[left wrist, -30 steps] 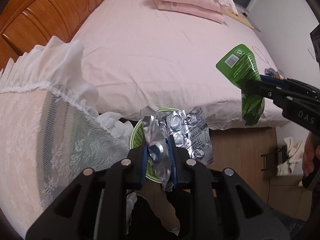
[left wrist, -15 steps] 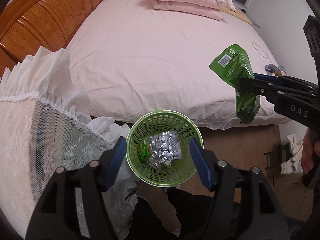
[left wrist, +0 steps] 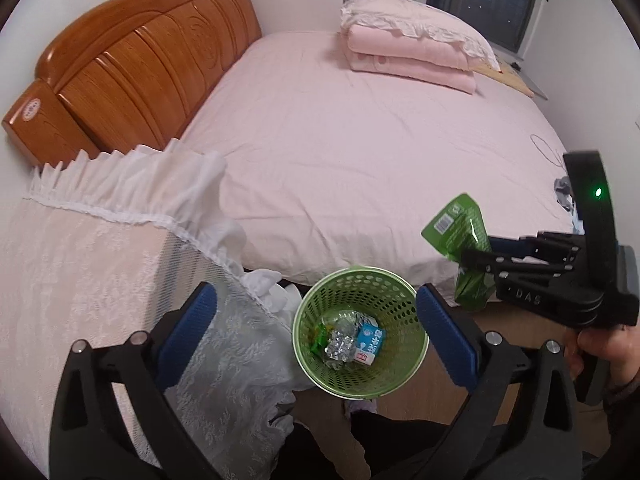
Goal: Collect trash
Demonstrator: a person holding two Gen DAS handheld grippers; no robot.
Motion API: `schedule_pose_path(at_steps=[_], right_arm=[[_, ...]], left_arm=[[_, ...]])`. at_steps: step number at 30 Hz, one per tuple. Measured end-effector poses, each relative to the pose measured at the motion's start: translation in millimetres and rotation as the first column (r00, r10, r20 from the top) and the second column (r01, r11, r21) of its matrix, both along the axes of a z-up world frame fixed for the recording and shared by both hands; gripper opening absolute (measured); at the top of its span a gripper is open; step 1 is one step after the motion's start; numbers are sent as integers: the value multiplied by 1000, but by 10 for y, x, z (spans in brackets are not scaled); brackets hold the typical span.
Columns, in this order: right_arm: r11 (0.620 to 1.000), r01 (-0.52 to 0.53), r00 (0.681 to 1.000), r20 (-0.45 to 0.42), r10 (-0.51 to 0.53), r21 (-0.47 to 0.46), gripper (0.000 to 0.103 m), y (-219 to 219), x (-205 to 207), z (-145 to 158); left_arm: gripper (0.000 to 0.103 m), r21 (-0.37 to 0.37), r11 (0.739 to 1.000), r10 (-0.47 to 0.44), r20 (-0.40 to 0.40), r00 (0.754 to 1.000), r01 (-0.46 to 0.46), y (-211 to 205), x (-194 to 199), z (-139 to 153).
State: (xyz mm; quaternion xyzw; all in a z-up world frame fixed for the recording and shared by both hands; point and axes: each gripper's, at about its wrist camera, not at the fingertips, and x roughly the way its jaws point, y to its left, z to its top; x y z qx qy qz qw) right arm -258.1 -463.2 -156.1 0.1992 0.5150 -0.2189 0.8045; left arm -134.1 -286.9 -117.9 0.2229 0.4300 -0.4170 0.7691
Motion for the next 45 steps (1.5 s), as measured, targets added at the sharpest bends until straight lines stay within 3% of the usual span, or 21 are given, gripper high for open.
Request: schedule_pose_path(at_steps=[7,15,16,17,19,20,26,31,34,37,41,43,45], right_arm=[[997,-61,996,-58,64,51,33,186,143,-293],[988,-129,983,-123,139,88,34,404,299,-597],[986,-136,980,-135,149,100,39,423,326,-644],[984,-143,975,-156,158,104,56,448,353,-699],[985,-151,969,-184,165,89,79,498,394,-758],[984,-160,963,-205,173,80,84,539,419,-790],[984,-164,954,-243,175,67,92,621,488,-815],[980,-199,951,-237,197,16,92,733,642,-592],[969,-245,952,-194,236,-27,97,853,832,-328],[953,-298,948,-129,289,-55,101,1052,1105,2],[911,-400,916,-12,401,-104,101,1452,1513,562],[884,-445,889,44,455,-146,101,1705,1665,850],[840,-504,842,102,530,-202,101,2010,1824,1198]], left_arm=[[95,-25,995,102,12,995,-102,254,98,197],[95,-25,987,159,18,987,-158,450,172,225],[95,-25,986,163,18,987,-162,464,173,225],[95,-24,986,167,17,986,-166,484,181,221],[95,-24,984,174,17,985,-174,512,193,224],[95,-23,984,178,18,984,-178,523,195,227],[95,-25,979,204,21,979,-204,602,238,238],[95,-48,961,273,33,962,-271,808,347,330],[95,-76,925,376,52,925,-372,1080,470,466],[95,-117,865,499,95,861,-488,1468,598,676],[95,-163,763,646,153,748,-626,2054,737,980],[95,-178,704,710,179,681,-687,2333,798,1140],[95,-203,644,764,213,609,-738,2606,807,1309]])
